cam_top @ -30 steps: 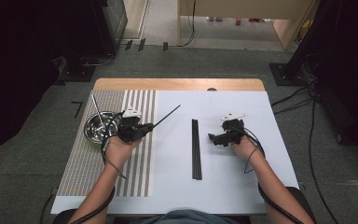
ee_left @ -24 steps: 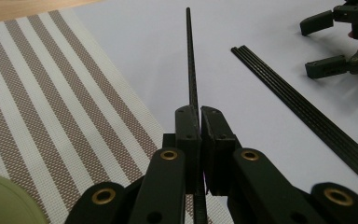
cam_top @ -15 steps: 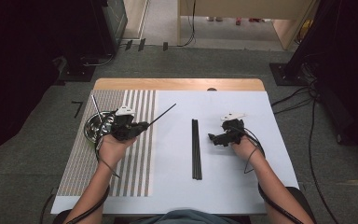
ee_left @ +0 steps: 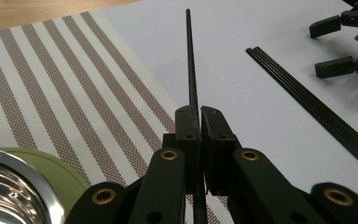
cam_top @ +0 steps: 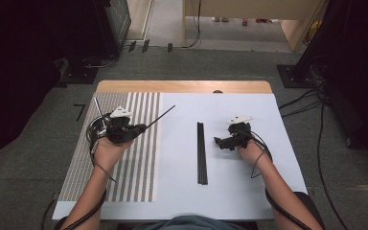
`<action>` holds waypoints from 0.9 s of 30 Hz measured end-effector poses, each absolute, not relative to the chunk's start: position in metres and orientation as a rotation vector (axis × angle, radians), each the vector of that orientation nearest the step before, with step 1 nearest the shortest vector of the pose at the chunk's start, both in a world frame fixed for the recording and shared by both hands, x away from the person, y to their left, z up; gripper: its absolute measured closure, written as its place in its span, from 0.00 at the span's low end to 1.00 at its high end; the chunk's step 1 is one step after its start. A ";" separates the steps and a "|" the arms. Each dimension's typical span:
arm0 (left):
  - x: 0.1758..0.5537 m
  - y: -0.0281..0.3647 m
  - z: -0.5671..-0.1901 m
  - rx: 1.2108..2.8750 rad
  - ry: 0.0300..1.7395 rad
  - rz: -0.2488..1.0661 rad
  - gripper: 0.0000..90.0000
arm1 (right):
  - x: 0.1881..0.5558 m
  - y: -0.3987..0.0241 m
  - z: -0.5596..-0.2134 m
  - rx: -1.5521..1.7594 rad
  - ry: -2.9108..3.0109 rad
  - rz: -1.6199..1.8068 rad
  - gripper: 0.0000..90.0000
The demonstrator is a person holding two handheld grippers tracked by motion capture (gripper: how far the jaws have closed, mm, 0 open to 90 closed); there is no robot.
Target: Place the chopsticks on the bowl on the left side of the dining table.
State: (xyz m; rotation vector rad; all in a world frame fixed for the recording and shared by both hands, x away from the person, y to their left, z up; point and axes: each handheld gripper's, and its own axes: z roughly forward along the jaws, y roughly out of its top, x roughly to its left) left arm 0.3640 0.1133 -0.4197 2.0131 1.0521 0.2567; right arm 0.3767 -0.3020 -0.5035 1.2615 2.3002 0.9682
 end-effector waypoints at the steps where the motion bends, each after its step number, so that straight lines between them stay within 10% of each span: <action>1: 0.364 0.114 -0.420 2.012 1.054 0.260 0.97 | 0.377 -0.302 -0.504 1.261 2.300 0.968 0.01; 27: 0.361 0.148 -0.417 2.010 1.068 0.278 0.97 | 0.377 -0.302 -0.504 1.260 2.301 0.966 0.01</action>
